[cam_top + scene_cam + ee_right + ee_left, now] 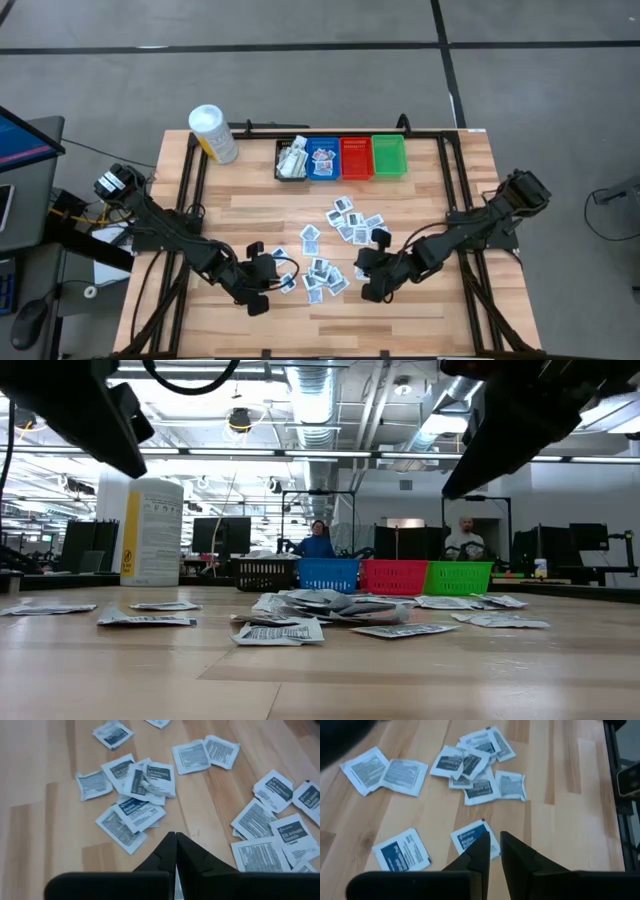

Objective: Pick & Place First Aid Supplies
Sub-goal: Put the gray towelette pack in the red bin

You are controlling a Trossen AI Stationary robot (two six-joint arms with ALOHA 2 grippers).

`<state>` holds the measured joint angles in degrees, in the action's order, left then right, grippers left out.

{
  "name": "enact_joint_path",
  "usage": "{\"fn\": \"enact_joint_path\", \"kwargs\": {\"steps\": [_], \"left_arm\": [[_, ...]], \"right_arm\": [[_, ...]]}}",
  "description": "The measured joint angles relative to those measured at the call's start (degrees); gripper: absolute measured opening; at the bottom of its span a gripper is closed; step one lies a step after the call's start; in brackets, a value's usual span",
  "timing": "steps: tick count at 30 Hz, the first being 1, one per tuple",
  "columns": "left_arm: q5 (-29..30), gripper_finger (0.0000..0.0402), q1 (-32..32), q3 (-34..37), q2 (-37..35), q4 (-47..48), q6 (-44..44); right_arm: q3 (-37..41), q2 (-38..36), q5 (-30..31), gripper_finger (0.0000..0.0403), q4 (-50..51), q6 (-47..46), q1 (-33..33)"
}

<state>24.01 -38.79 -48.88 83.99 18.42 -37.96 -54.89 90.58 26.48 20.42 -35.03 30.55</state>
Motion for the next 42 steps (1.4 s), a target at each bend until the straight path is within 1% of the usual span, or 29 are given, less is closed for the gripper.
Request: {"fn": "enact_joint_path", "kwargs": {"steps": [4, 6, 8, 11, 13, 15, 19, 24, 28, 31, 33, 36, 39, 40, 42], "left_arm": [[-0.02, 0.0043, 1.22, 0.04, 0.00, -0.09, 0.10], [0.00, 0.0043, 2.03, 0.04, 0.00, -0.09, -0.08], [0.91, 0.0043, 3.08, 0.04, 0.00, -0.07, -1.37], [4.65, 0.0043, 5.18, 0.04, 0.00, -0.05, -2.73], [5.57, 0.0043, 6.88, 0.04, 0.00, -0.07, -2.73], [5.57, 0.0043, 8.66, 0.04, 0.00, -0.09, -1.37], [5.54, 0.0043, 12.66, 0.04, 0.00, -0.09, 2.53], [5.48, 0.0043, 19.82, 0.04, 0.00, -0.02, 8.43], [1.37, 0.0043, 26.06, 0.04, -0.26, 0.00, 16.08], [-4.18, 0.0043, 30.49, 0.04, -0.31, 0.01, 20.76], [-8.50, 0.0043, 33.24, 0.04, -0.33, -0.04, 24.18], [-12.09, 0.0043, 36.80, 0.04, -0.33, -0.08, 29.57], [-15.15, 0.0043, 40.02, 0.04, -0.33, -1.32, 31.98], [-16.32, 0.0043, 40.98, 0.04, -0.33, -2.14, 32.02], [-18.22, 0.0043, 42.55, 0.04, -0.34, -3.40, 32.12]], "right_arm": [[0.00, 0.50, 0.24, 0.0001, 0.27, -0.06, -0.03], [0.09, 0.64, 0.50, 0.0001, 2.01, -1.06, -0.03], [0.05, 0.53, 2.04, 0.0001, 4.96, -4.28, -0.01], [0.09, -0.20, 5.93, 0.0001, 12.02, -10.91, 0.69], [0.07, -0.55, 7.99, 0.0001, 15.74, -14.27, 1.09], [0.09, -0.58, 8.48, 0.0001, 18.78, -15.81, 1.47], [0.09, -0.63, 8.94, 0.0001, 21.74, -15.93, 1.45], [0.09, -0.63, 14.42, 0.0001, 22.38, -16.43, -0.98], [0.09, -0.63, 19.60, 0.0001, 19.70, -18.85, -5.31], [0.09, -0.63, 19.82, 0.0001, 15.23, -17.19, -9.74], [0.09, -0.63, 17.59, 0.0001, 10.29, -11.94, -12.99], [0.32, -0.63, 9.56, 0.0001, -0.01, 0.88, -18.18], [2.03, -0.63, -3.59, 0.0001, -10.67, 11.64, -23.62], [2.61, -0.63, -8.29, 0.0001, -12.84, 14.35, -25.49], [2.89, -0.63, -16.58, 0.0000, -13.50, 19.38, -29.15]]}}
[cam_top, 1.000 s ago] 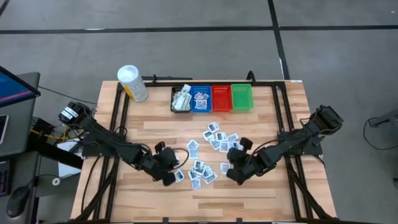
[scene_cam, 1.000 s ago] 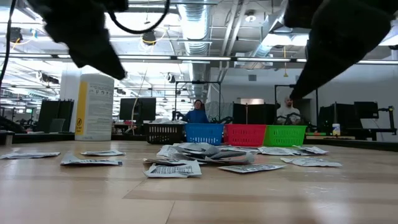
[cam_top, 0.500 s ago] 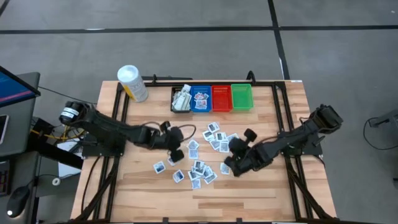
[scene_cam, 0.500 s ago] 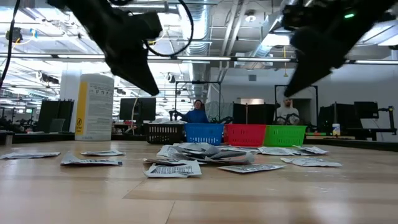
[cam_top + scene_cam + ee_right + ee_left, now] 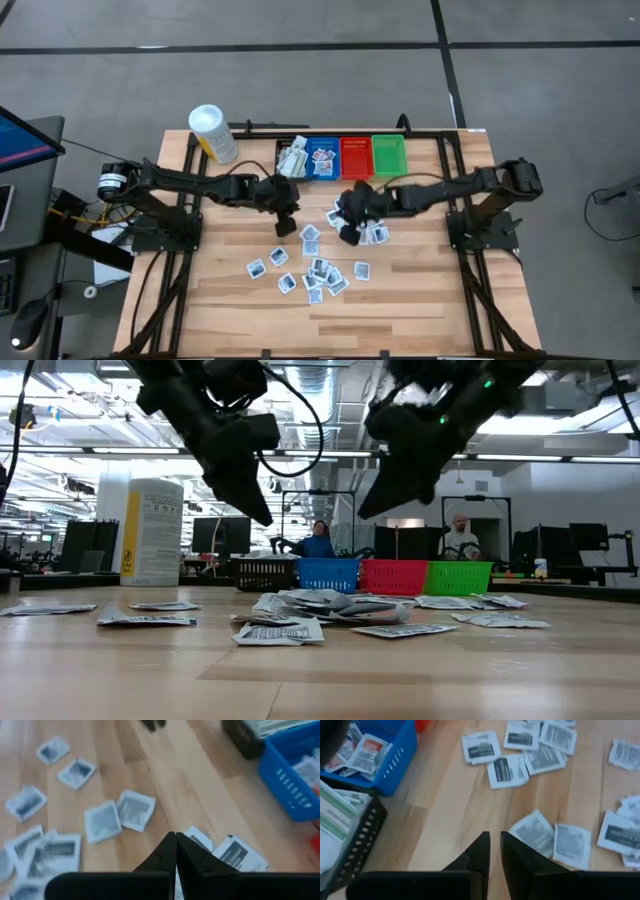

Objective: Pick & Place First Aid Supplies
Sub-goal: Put the gray towelette pack in the red bin

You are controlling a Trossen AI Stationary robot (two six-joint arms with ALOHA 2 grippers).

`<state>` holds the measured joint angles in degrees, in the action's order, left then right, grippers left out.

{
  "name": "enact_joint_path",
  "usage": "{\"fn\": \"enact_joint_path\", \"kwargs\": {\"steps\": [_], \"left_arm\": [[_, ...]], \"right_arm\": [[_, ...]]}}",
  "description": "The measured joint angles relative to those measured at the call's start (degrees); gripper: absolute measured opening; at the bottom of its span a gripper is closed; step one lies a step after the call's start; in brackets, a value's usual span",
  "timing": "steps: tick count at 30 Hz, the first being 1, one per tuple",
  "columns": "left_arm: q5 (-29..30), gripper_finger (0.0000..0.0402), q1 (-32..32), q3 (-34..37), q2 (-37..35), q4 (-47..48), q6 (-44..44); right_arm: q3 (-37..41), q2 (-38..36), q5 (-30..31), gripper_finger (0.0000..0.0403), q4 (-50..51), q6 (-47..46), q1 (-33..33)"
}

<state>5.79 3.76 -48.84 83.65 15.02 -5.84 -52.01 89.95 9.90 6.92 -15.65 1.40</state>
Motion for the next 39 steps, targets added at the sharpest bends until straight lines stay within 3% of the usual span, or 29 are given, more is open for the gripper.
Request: {"fn": "enact_joint_path", "kwargs": {"steps": [2, 8, 17, 28, 39], "left_arm": [[-0.47, 0.0043, 1.29, 0.00, -0.01, -0.77, 0.06], [-0.54, 0.0043, 5.63, 0.00, -0.04, -2.16, 1.02], [0.16, 0.0043, 11.39, 4.89, -7.80, -3.60, -0.47], [-0.21, 0.0043, 11.57, 16.96, -19.85, -16.27, -6.06], [-1.59, 0.0043, 10.87, 21.86, -22.74, -18.54, -9.83]], "right_arm": [[0.00, 0.04, -4.34, 0.0000, 1.95, 5.24, -3.24], [0.11, 0.33, -5.41, 0.0001, 5.74, 15.37, -9.77], [0.03, 1.22, -7.10, 0.0016, 5.94, 25.82, -10.12], [-0.91, 11.71, -8.42, 0.0114, 2.45, 26.74, -9.27], [-2.36, 16.77, -8.45, 0.0124, -0.04, 24.39, -8.54]]}}
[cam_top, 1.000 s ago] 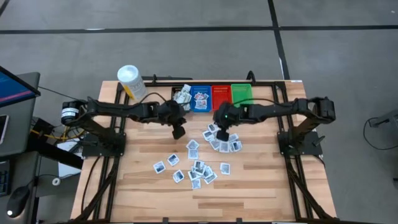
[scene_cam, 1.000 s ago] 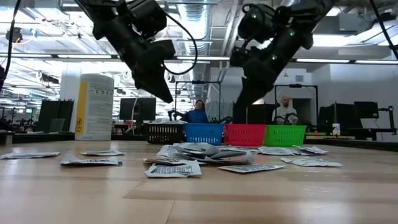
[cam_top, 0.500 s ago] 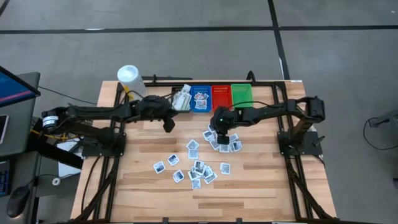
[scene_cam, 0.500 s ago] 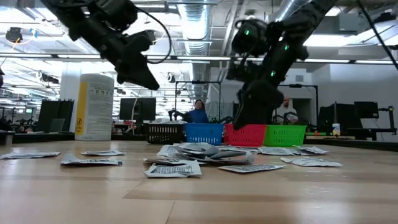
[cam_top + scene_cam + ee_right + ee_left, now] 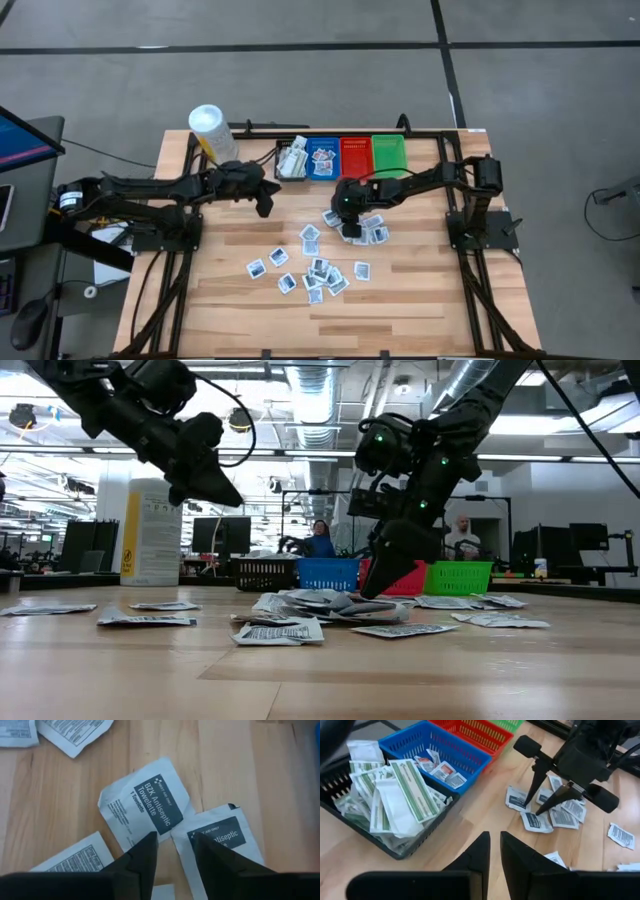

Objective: Pick & Place First Aid Supplies
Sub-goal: Put the gray towelette pack in the red bin

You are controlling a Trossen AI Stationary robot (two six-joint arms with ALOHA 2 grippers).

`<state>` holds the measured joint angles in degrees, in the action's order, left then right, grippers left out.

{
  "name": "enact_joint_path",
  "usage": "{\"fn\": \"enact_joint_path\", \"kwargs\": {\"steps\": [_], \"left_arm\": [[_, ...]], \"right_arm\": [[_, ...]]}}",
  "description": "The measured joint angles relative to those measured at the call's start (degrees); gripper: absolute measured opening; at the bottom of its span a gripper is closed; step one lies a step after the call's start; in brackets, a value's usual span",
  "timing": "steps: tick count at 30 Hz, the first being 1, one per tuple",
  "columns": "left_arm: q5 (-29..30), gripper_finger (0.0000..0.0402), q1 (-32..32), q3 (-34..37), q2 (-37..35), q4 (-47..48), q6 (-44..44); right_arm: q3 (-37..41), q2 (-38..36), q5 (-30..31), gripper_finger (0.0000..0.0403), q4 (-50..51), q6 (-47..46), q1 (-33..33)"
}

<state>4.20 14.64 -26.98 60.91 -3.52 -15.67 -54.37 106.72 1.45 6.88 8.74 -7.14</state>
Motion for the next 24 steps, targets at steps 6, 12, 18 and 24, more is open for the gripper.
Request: {"fn": "enact_joint_path", "kwargs": {"steps": [6, 12, 18, 24], "left_arm": [[-0.02, 0.0043, -1.31, 0.57, 0.00, -0.66, -1.13], [0.00, 0.0043, -2.29, 0.57, 0.00, -1.10, -1.13], [0.00, 0.0043, -2.36, 0.57, 0.02, -1.35, -1.14], [-0.01, 0.0043, -2.36, 0.57, 0.02, -1.50, -1.06]], "right_arm": [[0.06, 0.10, -0.04, 0.0103, 0.23, -0.98, 0.00], [0.12, 0.17, -0.04, 0.0056, 0.55, -1.77, 0.02], [0.20, 0.24, 0.05, 0.0005, 0.65, -2.24, 0.04], [0.25, -0.21, 0.03, 0.0002, 0.76, -3.26, 0.08]]}}
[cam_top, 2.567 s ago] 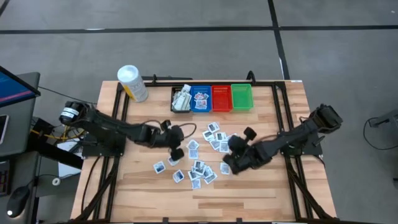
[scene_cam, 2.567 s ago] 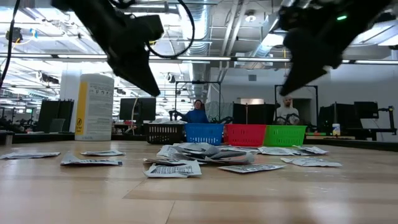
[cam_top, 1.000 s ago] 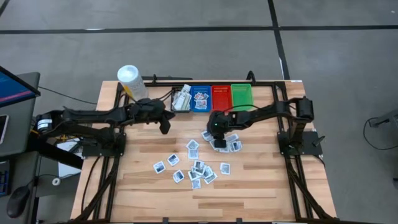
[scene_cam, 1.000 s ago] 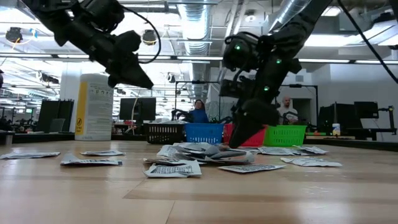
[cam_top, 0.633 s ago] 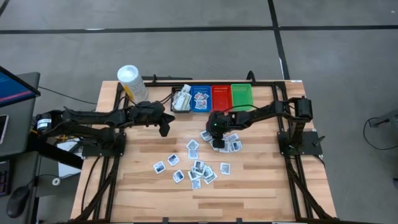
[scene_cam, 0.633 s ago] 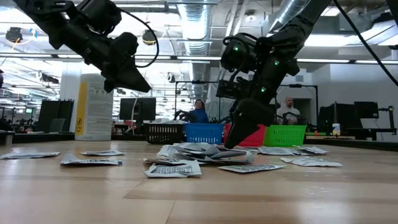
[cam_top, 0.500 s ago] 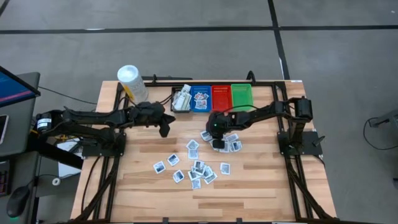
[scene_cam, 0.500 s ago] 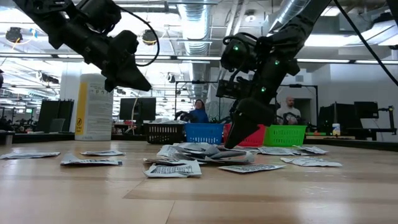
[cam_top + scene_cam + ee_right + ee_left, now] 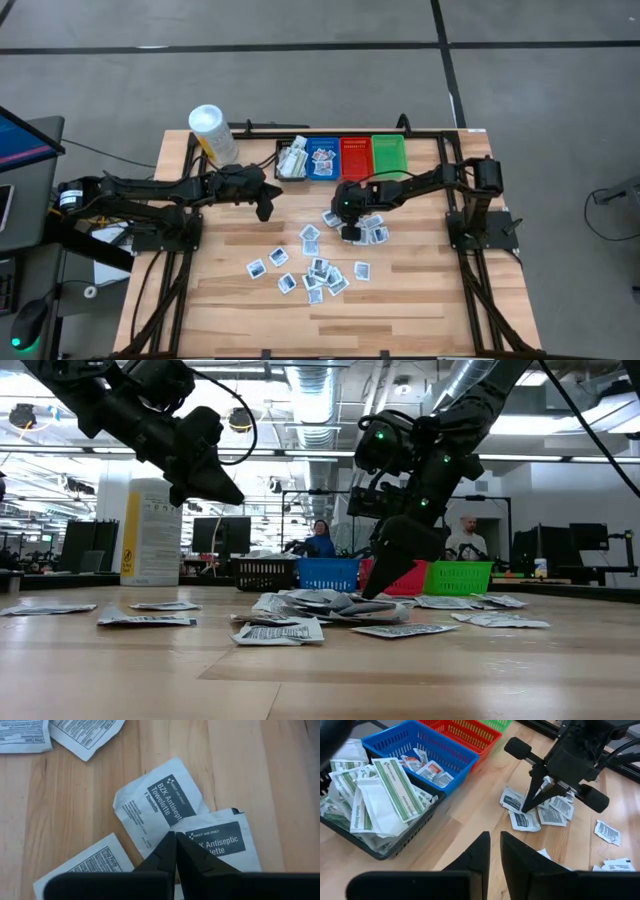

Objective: Pick & Place First Aid Supplies
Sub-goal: Put the gray towelette pack in the red bin

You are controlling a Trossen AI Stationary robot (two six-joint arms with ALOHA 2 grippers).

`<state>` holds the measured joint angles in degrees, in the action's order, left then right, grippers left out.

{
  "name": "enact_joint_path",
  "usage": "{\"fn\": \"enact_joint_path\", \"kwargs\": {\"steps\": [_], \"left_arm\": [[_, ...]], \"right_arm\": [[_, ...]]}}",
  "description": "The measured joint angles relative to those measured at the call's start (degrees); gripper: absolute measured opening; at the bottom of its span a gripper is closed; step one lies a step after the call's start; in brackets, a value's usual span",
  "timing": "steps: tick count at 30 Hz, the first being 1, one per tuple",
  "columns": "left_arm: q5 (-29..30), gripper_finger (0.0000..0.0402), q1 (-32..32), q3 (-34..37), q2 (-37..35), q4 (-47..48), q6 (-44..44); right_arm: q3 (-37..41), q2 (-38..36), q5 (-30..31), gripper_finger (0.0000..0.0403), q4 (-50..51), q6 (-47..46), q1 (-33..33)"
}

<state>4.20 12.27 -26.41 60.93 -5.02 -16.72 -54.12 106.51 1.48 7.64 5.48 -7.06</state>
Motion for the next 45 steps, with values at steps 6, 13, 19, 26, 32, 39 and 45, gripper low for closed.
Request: {"fn": "enact_joint_path", "kwargs": {"steps": [6, 13, 19, 26, 32, 39, 45], "left_arm": [[0.01, 0.0043, 0.00, 0.00, 0.02, 0.00, 0.23], [0.01, 0.0043, 0.00, 0.00, 0.02, 0.00, 0.39], [0.01, 0.0043, 0.00, -0.02, 0.04, -0.02, 0.39], [0.01, 0.0043, 0.00, -0.04, 0.04, -0.21, 0.39], [0.01, 0.0043, 0.00, -0.04, 0.04, -0.22, 0.39], [0.01, 0.0043, 0.00, -0.04, 0.04, -0.28, 1.30], [0.00, 0.0043, -0.06, -0.09, 0.04, -0.53, 1.45]], "right_arm": [[0.43, -3.07, 0.39, 0.0001, 1.57, -0.02, 0.71], [0.24, -8.60, 2.22, 0.0001, 1.60, -0.87, 1.08], [0.18, -10.20, 3.02, 0.0001, 1.09, -1.06, 1.06], [0.10, -7.69, 2.91, 0.0042, -0.42, -5.53, 1.48], [0.10, -7.64, 3.12, 0.0111, -0.37, -5.29, 2.21], [0.21, -4.54, 3.08, 0.0155, 0.26, -5.38, 2.06], [-0.35, -0.69, 3.38, 0.0147, -0.88, -7.33, 2.17]]}}
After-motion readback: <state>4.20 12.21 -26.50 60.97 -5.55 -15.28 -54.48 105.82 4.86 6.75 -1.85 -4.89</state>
